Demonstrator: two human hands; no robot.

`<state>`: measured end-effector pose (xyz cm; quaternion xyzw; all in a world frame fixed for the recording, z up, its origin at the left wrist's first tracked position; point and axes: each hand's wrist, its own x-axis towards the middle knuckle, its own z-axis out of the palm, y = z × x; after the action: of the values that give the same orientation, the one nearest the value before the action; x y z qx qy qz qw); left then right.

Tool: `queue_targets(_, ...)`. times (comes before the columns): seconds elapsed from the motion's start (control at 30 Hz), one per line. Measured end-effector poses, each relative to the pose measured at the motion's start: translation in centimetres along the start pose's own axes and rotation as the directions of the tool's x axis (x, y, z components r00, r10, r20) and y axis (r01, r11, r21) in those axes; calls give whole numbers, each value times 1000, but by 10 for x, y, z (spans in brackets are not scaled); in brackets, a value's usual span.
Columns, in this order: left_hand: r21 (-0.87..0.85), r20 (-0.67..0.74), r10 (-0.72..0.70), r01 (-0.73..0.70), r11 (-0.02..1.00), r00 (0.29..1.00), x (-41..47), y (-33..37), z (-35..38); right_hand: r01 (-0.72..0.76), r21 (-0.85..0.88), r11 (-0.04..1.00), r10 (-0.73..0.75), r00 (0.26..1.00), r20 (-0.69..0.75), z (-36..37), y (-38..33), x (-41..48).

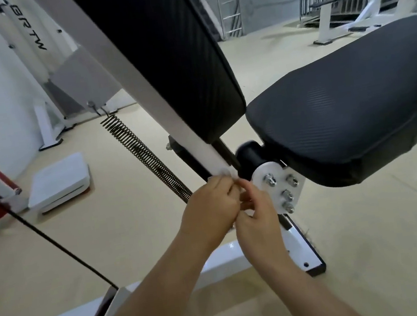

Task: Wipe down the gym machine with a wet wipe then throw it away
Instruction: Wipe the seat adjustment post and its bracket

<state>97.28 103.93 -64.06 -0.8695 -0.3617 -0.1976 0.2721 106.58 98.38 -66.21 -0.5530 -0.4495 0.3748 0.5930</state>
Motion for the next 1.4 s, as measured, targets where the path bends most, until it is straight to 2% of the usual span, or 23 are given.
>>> queue_targets(0.13,-181,69,-243,251,951,968,5,9,6,-12,-8,1000,12,1000,25,-5,12,5)
queue_targets(0.17,-195,50,-260,265,944,964,5,9,8,-17,4,1000,17,1000,21,-8,15,5)
queue_targets(0.3,-173,-129,-52,29,984,990,-10,21,0,-20,79,997,25,998,-54,-19,15,0)
queue_targets(0.4,-154,-128,11,-31,988,992,-16,26,16,-115,151,982,128,989,-78,-30,18,-7)
queue_targets(0.47,-148,-102,8,-23,989,995,-14,25,29,-203,223,954,224,972,-76,-32,21,-5)
queue_targets(0.57,-196,-138,-13,-14,980,990,-9,26,36,-263,384,885,315,946,-78,-29,20,6)
queue_targets(0.73,-325,-228,-134,54,944,964,13,31,30,-257,629,734,351,936,-26,-38,18,16)
queue_targets(0.83,-453,-203,-195,84,888,960,25,37,23,-284,702,653,370,928,31,-46,19,16)
queue_targets(0.9,-433,-176,-168,77,898,970,30,40,17,-291,714,636,382,923,36,-51,19,14)
queue_targets(1.0,-296,-113,-119,81,952,986,37,45,11,-328,671,665,414,910,35,-54,19,8)
queue_targets(1.13,-50,-50,106,-108,993,993,48,51,5,-369,714,595,450,889,85,-59,22,2)
queue_targets(1.17,-30,-18,124,-125,992,992,50,50,3,-375,732,569,457,884,97,-62,24,2)
queue_targets(1.2,-77,1,97,-96,992,995,50,51,3,-380,745,548,464,880,108,-64,25,3)
queue_targets(1.3,-270,25,-128,130,954,991,42,56,2,-400,774,491,435,882,179,-69,29,6)
queue_targets(1.4,-327,96,-197,218,920,976,24,64,6,-444,750,490,336,890,307,-70,26,11)
